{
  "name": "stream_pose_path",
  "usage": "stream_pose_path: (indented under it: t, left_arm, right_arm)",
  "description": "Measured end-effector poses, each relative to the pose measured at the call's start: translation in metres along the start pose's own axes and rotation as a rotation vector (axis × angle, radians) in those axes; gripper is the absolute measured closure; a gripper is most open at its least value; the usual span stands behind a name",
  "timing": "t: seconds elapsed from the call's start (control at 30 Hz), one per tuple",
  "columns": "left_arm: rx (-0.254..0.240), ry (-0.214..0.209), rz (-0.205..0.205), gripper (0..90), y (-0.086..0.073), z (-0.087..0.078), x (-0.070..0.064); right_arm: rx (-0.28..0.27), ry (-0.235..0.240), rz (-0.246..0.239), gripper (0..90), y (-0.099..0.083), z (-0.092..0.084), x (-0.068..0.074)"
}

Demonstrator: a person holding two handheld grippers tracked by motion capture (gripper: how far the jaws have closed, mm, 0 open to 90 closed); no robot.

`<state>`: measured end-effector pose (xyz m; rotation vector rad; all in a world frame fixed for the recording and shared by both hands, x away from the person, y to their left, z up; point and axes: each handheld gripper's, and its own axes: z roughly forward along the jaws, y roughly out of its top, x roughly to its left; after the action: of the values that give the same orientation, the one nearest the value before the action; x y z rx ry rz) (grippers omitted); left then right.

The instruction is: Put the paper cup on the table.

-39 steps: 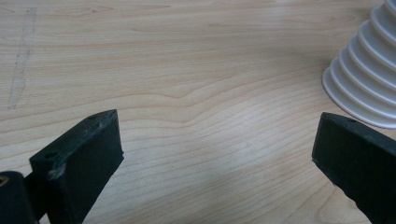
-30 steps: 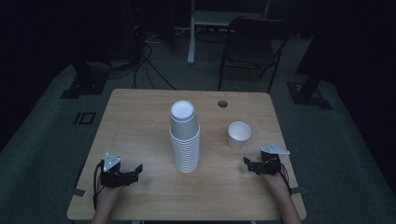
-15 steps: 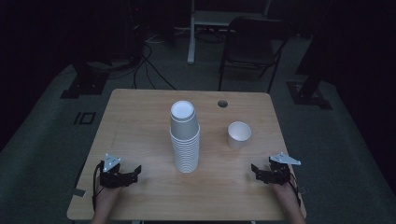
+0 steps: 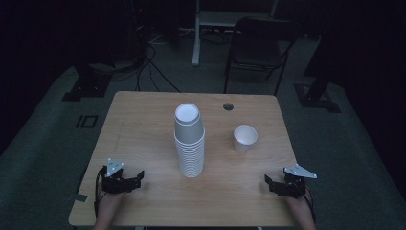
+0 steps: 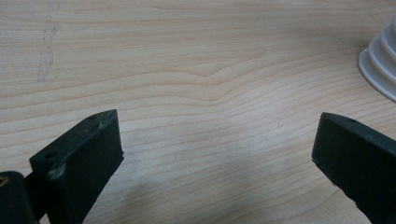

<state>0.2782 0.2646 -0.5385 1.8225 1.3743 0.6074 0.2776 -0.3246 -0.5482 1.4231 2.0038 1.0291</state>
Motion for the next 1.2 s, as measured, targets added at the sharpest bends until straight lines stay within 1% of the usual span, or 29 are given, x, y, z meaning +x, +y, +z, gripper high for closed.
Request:
stream_pose_path:
  t: [0.07,0.13,0.23,0.3,0.4,0.47,0.57,0.67,0.77,0.9,1.1,1.2]
  left_arm:
    - [0.003,0.001,0.000,2.2,-0.001,0.001,-0.001]
    - [0.011,0.005,0.009,2.2,-0.001,0.001,-0.001]
    - [0.014,0.005,0.005,2.2,-0.001,0.002,-0.001]
    - [0.012,0.003,0.000,2.2,-0.001,0.002,-0.001]
    - [0.015,0.010,-0.002,2.2,-0.002,0.002,0.000]
    - [0.015,0.015,-0.001,2.2,-0.003,0.002,0.000]
    - [0.021,0.022,-0.001,2.2,-0.004,0.002,0.000]
    - [0.023,0.037,-0.010,2.2,-0.005,0.002,0.002]
    - [0.036,0.049,-0.011,2.2,-0.006,0.004,0.002]
    - [0.046,0.058,-0.011,2.2,-0.006,0.004,0.002]
    - [0.054,0.073,-0.038,2.2,-0.006,0.005,0.004]
    - [0.060,0.073,-0.054,2.3,-0.005,0.006,0.005]
  right_arm:
    - [0.005,-0.015,0.015,10.3,-0.003,-0.003,-0.002]
    - [0.011,-0.033,0.021,10.3,-0.006,-0.006,-0.003]
    - [0.019,-0.056,0.036,10.3,-0.010,-0.010,-0.006]
    - [0.027,-0.081,0.037,10.2,-0.012,-0.011,-0.008]
    - [0.045,-0.101,0.055,10.3,-0.015,-0.012,-0.011]
    - [0.050,-0.126,0.063,10.3,-0.015,-0.012,-0.013]
    - [0.064,-0.176,0.091,10.3,-0.015,-0.011,-0.014]
    - [0.080,-0.206,0.109,10.3,-0.015,-0.010,-0.014]
    - [0.099,-0.201,0.122,10.4,-0.015,-0.009,-0.015]
    - [0.100,-0.198,0.127,10.4,-0.015,-0.009,-0.016]
    - [0.100,-0.195,0.129,10.4,-0.014,-0.008,-0.016]
    - [0.100,-0.195,0.129,10.4,-0.014,-0.008,-0.016]
